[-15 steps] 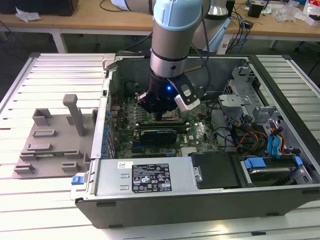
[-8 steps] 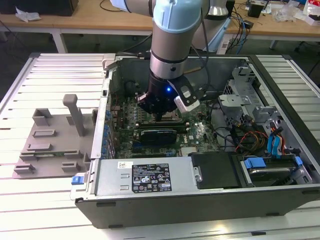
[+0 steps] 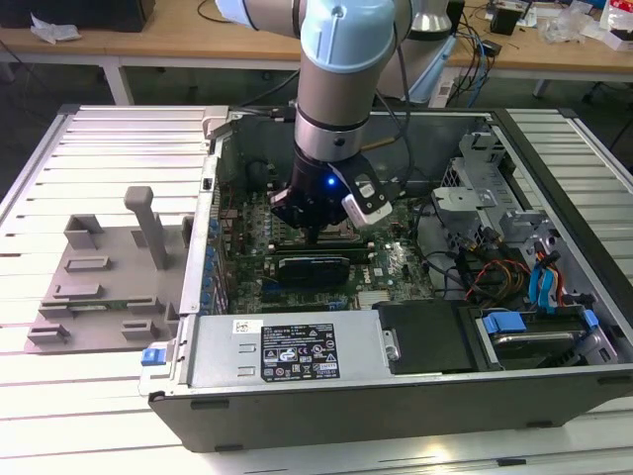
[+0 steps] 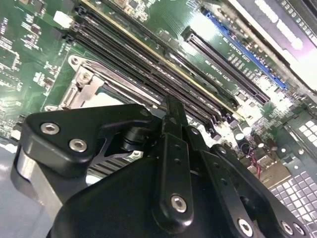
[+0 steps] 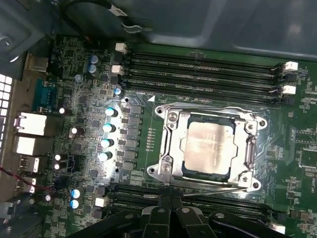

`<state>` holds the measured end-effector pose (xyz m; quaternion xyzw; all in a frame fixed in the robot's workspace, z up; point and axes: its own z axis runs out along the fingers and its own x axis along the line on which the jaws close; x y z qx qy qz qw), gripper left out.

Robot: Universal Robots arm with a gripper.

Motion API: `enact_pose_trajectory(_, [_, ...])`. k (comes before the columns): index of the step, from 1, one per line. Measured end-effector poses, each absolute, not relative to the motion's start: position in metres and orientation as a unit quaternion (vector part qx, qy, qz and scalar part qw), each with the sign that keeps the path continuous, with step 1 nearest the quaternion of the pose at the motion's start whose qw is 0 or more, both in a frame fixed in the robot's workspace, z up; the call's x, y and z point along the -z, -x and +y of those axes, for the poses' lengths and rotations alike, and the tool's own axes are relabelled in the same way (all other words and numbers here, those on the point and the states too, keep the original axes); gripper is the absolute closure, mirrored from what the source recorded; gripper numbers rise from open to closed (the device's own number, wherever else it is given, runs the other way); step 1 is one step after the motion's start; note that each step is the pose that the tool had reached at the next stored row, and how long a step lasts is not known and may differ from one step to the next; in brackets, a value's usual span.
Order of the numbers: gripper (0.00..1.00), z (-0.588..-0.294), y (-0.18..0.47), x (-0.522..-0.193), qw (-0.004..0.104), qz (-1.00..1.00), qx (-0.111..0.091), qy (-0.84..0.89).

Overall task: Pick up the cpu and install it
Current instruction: 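Install the second cpu locking lever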

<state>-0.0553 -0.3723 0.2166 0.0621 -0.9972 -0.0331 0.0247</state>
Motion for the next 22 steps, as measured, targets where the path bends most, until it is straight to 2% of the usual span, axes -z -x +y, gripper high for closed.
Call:
enact_pose_trajectory(5, [0.89, -0.37, 0.073, -0.212, 0.025, -0.997, 0.035, -0.062])
enact_pose_trajectory(10, [0.89, -0.367, 0.074, -0.205, 0.024, -0.997, 0.046, -0.062])
enact_pose_trajectory(19, [0.89, -0.362, 0.074, -0.201, 0.024, -0.997, 0.044, -0.063])
enact_pose_trajectory(22, [0.89, -0.362, 0.073, -0.21, 0.024, -0.997, 0.043, -0.063])
